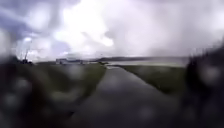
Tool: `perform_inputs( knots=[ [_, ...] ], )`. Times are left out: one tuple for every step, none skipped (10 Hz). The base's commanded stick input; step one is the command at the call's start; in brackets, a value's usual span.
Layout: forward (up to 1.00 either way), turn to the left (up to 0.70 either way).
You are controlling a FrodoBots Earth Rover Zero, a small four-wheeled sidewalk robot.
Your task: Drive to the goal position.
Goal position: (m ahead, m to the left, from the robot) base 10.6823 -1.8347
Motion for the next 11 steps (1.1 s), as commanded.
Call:
perform_inputs(
  knots=[
    [0.70,0.00],
    [0.70,0.00],
    [0.70,0.00],
    [0.70,0.00],
    [0.70,0.00],
    [0.70,0.00],
    [0.70,0.00],
    [0.70,0.00],
    [0.70,0.00],
    [0.70,0.00],
    [0.70,-0.01]
  ],
)
